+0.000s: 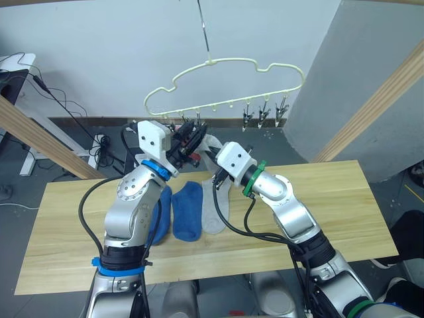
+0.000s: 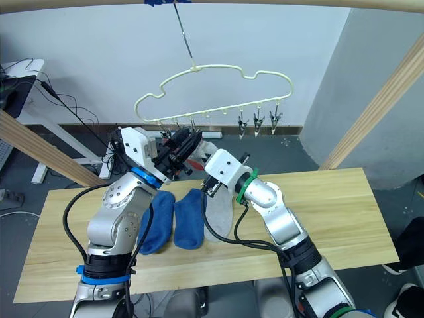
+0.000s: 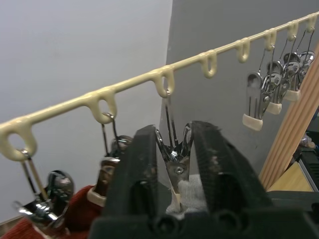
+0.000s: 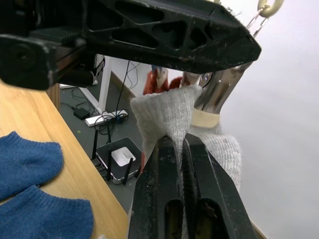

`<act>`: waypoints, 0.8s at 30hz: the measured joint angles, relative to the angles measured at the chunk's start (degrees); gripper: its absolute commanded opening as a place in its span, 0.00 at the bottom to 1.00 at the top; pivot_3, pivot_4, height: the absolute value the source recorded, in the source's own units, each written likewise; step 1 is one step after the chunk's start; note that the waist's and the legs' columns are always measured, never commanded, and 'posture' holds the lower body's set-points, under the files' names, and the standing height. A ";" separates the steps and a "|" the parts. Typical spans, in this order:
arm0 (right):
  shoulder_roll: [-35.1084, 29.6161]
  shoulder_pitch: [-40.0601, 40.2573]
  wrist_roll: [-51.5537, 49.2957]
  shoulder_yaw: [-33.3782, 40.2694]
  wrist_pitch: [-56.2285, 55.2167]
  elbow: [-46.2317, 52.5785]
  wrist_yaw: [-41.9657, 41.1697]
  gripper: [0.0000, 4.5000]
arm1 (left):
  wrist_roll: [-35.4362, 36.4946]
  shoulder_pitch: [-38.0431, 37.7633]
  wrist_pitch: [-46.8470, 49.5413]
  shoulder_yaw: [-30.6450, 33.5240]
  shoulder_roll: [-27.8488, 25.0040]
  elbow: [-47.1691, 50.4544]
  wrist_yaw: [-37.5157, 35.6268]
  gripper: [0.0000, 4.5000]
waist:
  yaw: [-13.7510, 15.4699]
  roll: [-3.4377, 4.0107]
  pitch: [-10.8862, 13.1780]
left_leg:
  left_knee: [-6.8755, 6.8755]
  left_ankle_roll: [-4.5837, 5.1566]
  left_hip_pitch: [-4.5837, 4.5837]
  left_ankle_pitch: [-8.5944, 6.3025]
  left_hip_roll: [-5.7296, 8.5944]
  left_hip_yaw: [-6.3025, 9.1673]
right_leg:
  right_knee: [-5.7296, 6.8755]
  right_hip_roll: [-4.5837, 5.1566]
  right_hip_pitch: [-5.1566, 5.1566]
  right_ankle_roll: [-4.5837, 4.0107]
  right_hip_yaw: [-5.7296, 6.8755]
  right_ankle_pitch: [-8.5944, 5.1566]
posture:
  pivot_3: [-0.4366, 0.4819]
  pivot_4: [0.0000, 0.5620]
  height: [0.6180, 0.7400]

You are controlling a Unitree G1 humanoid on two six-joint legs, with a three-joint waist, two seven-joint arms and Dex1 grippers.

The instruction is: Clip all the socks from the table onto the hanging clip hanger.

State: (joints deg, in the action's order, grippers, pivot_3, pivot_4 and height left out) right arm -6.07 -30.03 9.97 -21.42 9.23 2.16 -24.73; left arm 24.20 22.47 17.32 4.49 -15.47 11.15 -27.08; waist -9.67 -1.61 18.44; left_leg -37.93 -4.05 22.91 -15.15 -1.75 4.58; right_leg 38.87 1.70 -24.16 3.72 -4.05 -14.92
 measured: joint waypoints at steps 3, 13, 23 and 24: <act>0.14 -0.24 -0.03 0.09 0.00 -0.16 0.02 0.00 | 0.02 -1.02 0.12 -0.02 -0.69 0.02 -0.71 0.47 | 0.01 0.00 0.00 | 0.01 0.00 0.00 0.00 0.00 0.00 | 0.00 0.00 -0.01 0.00 0.00 0.00 | 0.21 0.54 0.94; 0.54 -0.47 -1.70 0.11 2.77 -0.40 -0.62 0.48 | 0.19 -1.62 0.11 0.33 -2.48 0.23 -1.82 0.48 | 0.03 0.00 0.00 | 0.01 0.00 0.01 0.00 0.00 0.00 | 0.00 0.00 -0.01 0.00 0.01 0.00 | 0.22 0.53 0.94; -7.81 2.45 -2.19 1.60 8.47 7.80 -4.72 0.72 | 1.70 -4.67 1.20 2.54 -9.36 3.66 -5.47 0.48 | 0.09 0.00 0.00 | 0.06 0.00 0.01 0.00 -0.01 0.00 | -0.02 0.00 -0.04 0.00 0.00 0.00 | 0.23 0.51 0.94; -8.67 3.25 -2.48 2.64 9.97 9.89 -5.06 0.72 | 1.68 -5.43 0.92 2.54 -11.37 4.28 -7.09 0.48 | 0.12 0.00 0.00 | 0.07 0.00 0.02 0.00 -0.01 0.00 | -0.02 0.00 -0.05 0.00 0.00 0.00 | 0.23 0.51 0.94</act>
State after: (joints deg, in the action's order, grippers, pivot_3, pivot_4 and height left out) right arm -14.74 -26.78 7.49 -18.78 19.20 12.05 -29.79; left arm 25.87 17.03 18.24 7.03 -26.84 15.44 -34.17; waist -9.56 -1.61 18.44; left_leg -37.87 -4.05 22.93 -15.15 -1.75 4.59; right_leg 38.85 1.70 -24.21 3.72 -4.04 -14.93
